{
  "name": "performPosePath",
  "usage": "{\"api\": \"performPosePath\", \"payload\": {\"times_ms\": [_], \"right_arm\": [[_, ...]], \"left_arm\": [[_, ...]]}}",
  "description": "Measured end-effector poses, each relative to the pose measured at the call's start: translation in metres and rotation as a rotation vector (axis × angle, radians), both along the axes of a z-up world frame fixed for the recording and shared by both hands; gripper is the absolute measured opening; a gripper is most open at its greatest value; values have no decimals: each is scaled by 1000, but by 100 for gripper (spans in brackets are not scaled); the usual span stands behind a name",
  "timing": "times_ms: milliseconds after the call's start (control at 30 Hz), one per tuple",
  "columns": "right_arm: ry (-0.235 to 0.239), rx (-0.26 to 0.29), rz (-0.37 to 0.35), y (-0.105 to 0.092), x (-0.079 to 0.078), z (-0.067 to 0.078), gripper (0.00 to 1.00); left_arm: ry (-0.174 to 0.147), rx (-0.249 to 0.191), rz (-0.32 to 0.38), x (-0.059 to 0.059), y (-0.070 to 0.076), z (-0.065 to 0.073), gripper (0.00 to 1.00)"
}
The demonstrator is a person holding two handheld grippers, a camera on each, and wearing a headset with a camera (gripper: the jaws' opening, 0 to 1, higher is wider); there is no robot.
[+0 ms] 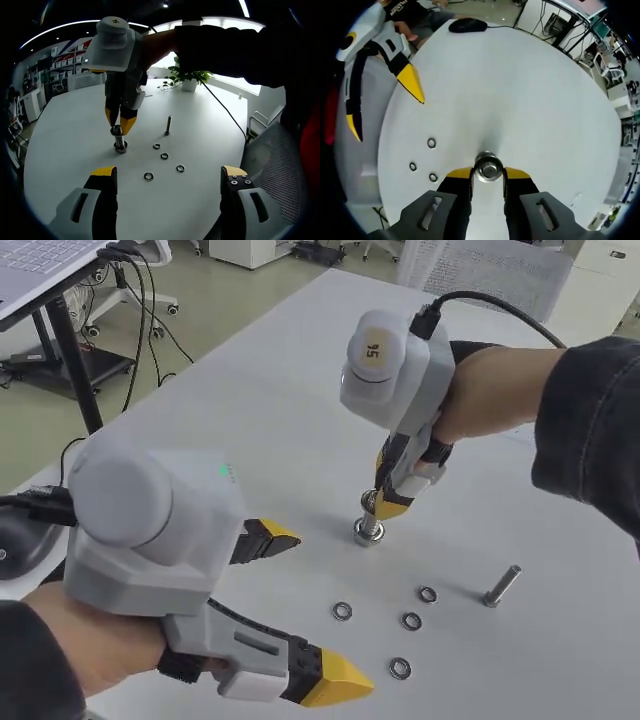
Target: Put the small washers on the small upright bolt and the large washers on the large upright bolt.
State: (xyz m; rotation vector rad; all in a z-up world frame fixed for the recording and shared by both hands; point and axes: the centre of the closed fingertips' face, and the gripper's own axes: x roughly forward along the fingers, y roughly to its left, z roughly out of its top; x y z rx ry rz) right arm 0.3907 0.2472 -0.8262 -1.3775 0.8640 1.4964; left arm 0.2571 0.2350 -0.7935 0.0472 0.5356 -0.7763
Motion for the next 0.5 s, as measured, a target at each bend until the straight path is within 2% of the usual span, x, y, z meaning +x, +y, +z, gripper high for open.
{"api": "performPosePath", "payload": {"times_ms": [500], "right_arm": [[23,-10,-13,3,1,-21,24]], "left_arm": [[5,0,1,0,2,-1,85]]}}
